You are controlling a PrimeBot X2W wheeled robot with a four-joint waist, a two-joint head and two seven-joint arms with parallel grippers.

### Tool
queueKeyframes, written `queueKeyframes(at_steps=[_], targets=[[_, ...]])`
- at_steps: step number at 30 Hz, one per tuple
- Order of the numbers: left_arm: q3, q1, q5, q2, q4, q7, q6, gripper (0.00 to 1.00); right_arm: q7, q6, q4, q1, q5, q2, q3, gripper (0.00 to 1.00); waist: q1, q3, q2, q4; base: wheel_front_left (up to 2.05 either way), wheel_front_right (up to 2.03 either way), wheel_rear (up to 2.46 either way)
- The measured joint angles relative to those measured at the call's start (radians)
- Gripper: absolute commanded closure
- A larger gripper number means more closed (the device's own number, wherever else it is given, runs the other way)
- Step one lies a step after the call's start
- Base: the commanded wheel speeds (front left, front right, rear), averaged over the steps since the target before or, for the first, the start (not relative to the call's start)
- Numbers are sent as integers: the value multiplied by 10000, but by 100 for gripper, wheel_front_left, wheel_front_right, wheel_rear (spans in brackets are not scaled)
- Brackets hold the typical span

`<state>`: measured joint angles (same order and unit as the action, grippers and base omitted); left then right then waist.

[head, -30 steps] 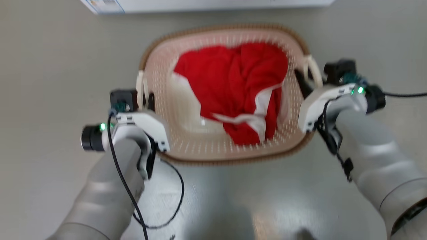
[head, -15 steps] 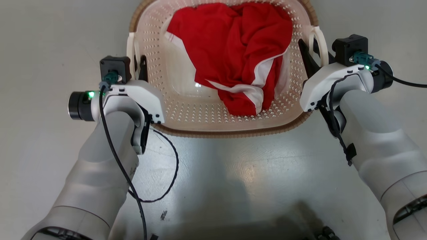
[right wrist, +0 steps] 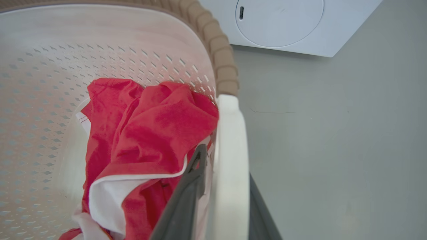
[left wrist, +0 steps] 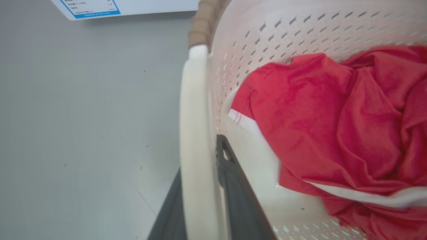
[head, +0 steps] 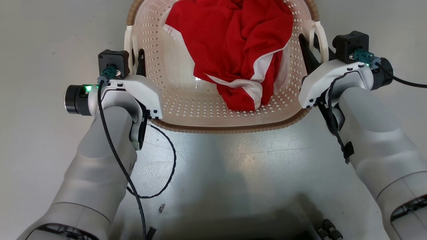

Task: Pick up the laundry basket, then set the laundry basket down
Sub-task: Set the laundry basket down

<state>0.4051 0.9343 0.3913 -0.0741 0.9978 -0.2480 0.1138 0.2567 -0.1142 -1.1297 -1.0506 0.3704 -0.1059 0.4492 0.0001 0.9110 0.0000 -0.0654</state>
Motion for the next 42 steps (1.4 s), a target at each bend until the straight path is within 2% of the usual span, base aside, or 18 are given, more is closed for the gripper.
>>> queueKeyframes(at_steps=[18, 36, 37, 38, 39, 40, 42], targets=[[-598, 372, -506, 167, 614, -31, -184, 100, 0, 0, -119, 4, -644, 180, -719, 100, 0, 481, 0, -68, 0, 0, 0], [-1062, 610, -884, 355, 527, -88, -190, 100, -10, 0, -63, -16, -1145, 151, -1241, 100, 0, 719, 0, -30, 0, 0, 0], [-1124, 610, -884, 362, 520, -88, -188, 97, -13, 0, -12, -16, -1162, 142, -1310, 100, -1, 722, 0, -23, 0, 0, 0], [-1135, 611, -901, 372, 523, -100, -188, 56, -13, -2, 67, -16, -1254, 132, -1367, 63, -1, 725, 0, -18, 0, 0, 0], [-1127, 633, -953, 376, 600, -102, -188, 0, -12, -15, 155, -20, -1406, 113, -1404, 9, 0, 721, 0, -9, 0, 0, 0], [-1133, 640, -951, 385, 711, -104, -188, 0, -12, -69, 199, -20, -1569, 109, -1457, 0, 0, 712, 0, 1, 0, 0, 0], [-1129, 662, -951, 385, 819, -102, -184, 0, -13, -98, 311, -20, -1795, 144, -1572, 0, -1, 694, 0, 26, 0, 0, 0]])
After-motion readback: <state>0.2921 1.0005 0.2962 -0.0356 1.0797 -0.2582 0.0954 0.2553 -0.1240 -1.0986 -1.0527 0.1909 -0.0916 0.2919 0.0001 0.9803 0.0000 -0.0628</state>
